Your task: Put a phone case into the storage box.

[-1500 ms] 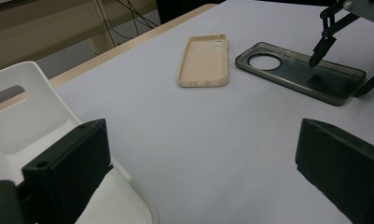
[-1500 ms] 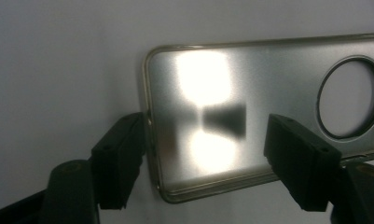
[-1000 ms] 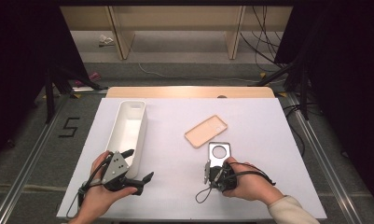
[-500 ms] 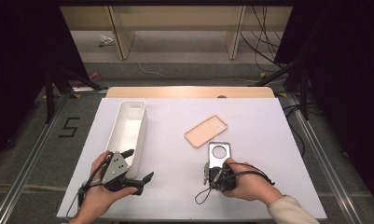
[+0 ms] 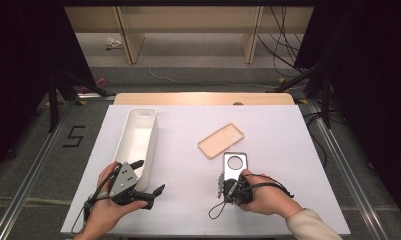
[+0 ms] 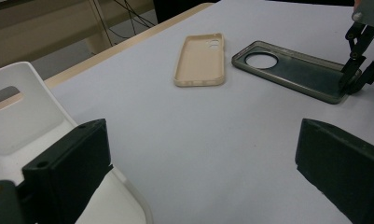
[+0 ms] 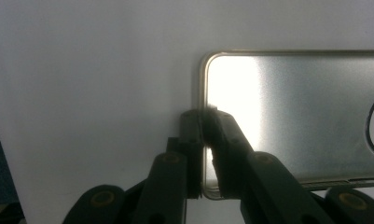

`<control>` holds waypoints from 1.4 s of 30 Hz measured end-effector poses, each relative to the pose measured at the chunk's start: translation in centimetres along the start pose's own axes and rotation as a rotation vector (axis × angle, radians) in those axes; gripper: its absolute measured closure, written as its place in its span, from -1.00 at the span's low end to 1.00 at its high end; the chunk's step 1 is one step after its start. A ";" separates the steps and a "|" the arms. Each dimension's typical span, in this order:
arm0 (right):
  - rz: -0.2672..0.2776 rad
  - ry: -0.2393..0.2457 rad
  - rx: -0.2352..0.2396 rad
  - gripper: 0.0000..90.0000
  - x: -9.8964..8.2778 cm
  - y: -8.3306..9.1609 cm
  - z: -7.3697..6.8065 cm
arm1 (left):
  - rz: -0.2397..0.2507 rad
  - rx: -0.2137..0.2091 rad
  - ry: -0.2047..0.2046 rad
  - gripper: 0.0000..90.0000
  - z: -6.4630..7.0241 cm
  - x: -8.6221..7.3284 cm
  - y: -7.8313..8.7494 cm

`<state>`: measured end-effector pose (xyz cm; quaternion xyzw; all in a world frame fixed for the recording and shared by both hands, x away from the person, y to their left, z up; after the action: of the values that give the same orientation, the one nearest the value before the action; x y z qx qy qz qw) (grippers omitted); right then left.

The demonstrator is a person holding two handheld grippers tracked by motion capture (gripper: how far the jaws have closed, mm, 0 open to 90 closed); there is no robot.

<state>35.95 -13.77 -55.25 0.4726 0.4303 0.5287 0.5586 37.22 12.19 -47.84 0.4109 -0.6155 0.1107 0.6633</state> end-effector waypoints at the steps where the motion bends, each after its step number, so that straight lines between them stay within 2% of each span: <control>1: 0.000 0.000 0.004 0.86 0.0 0.0 0.0 | 0.000 0.000 0.000 -0.94 0.0 0.0 0.0; 19: 0.008 0.009 0.003 0.95 0.1 0.0 -0.1 | -0.001 -0.002 -0.005 -0.94 0.0 0.0 0.0; 30: 0.035 -0.020 0.020 0.97 -0.2 0.2 -0.1 | 0.000 -0.005 -0.004 -0.94 0.1 0.0 0.0; 38: 0.107 -0.054 0.026 0.97 -0.7 1.1 0.3 | 0.004 -0.006 -0.004 -0.94 0.1 0.1 0.0; 42: 0.175 -0.094 0.024 0.97 -1.4 1.8 0.8 | 0.006 -0.008 -0.003 -0.94 0.2 0.1 0.0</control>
<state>36.34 -15.21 -53.38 0.5392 0.3671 0.5476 0.5241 37.11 12.06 -47.74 0.4065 -0.6183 0.1096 0.6636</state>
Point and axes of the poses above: each handheld gripper's, and its own axes: y roughly backward along the jaws, x roughly out of its top, z roughly to its right, the point moved 10 cm from there along -y, roughly forward along the jaws, and after that the axes turned 2 degrees about -x, right-handed, at the moved point
